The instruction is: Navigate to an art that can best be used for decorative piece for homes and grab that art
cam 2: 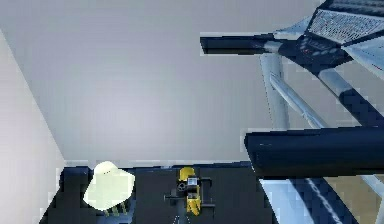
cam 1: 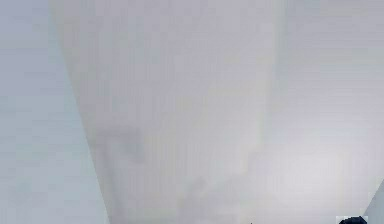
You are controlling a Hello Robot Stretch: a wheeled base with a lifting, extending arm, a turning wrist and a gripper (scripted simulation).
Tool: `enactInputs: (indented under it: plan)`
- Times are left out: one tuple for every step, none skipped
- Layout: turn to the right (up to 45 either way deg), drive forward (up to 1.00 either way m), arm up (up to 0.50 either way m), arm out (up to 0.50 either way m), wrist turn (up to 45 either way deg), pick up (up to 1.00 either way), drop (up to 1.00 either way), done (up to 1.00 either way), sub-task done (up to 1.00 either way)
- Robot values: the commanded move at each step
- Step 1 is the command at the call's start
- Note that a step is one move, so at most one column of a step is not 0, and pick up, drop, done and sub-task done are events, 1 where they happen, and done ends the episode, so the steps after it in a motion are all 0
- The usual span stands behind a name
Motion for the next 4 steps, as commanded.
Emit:
enactInputs:
  plan:
    - [0.0,0.00,0.00,0.00,45.0,0.00,0.00,0.00,0.00]
    - [0.0,0.00,0.00,0.00,45.0,0.00,0.00,0.00,0.00]
    - [0.0,0.00,0.00,0.00,45.0,0.00,0.00,0.00,0.00]
    - [0.0,0.00,0.00,0.00,45.0,0.00,0.00,0.00,0.00]
